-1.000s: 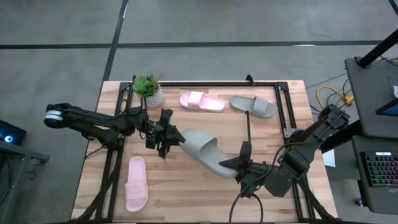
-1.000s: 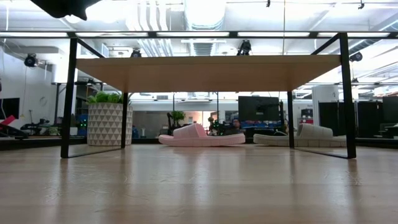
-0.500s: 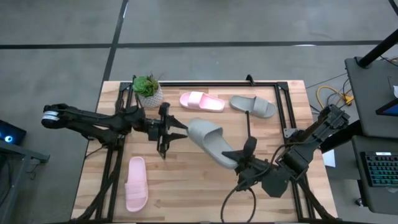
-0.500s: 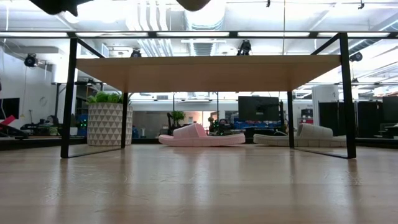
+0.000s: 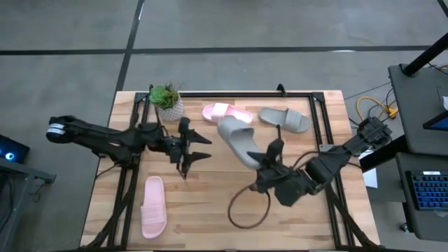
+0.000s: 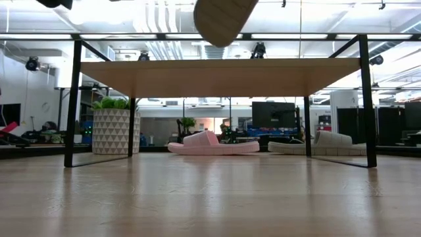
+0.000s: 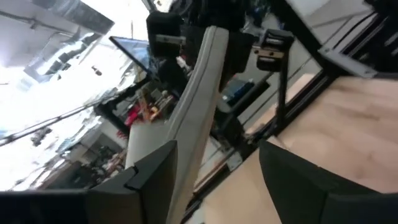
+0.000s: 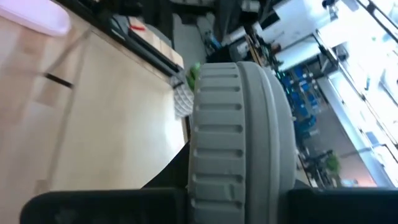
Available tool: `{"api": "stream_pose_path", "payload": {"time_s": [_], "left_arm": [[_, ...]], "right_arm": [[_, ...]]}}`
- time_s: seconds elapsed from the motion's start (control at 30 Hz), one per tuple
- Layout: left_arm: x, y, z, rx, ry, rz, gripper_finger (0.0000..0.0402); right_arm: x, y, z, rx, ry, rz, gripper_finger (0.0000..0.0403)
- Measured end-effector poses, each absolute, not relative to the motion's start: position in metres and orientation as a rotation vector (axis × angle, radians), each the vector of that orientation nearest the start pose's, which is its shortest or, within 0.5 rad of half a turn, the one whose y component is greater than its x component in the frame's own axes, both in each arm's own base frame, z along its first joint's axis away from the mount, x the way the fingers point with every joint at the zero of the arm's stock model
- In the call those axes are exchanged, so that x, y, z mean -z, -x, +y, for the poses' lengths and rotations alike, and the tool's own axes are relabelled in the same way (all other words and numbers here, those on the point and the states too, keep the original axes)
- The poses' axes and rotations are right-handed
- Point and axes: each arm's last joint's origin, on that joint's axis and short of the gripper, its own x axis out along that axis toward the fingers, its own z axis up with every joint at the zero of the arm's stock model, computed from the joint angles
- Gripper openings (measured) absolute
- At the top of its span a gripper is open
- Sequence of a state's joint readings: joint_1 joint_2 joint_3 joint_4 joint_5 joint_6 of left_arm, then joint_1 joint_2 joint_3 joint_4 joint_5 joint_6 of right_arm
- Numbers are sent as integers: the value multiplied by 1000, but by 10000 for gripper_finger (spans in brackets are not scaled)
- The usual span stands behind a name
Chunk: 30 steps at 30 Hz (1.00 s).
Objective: Pick and place slides into the shelf
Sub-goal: Put the bottom gray slide on the shelf
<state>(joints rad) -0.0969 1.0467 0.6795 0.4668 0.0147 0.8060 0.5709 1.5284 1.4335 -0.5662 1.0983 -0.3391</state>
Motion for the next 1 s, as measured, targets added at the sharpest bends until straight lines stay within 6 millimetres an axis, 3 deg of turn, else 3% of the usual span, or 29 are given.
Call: {"api": "stream_pose_path", "payload": {"time_s": [0.3,0.6,0.87,1.0], "left_arm": [[-317,-257,-28,11,-819,-98,212],[-317,-282,-29,-13,-883,14,212],[-321,-286,-28,-34,-883,29,213],[-322,-284,-28,-49,-873,42,234]], "right_arm": [[-353,-300,126,401,770,580,45],[-354,-304,120,402,779,586,45],[-351,-305,119,403,793,600,45],[-349,-305,119,395,798,606,45]]}}
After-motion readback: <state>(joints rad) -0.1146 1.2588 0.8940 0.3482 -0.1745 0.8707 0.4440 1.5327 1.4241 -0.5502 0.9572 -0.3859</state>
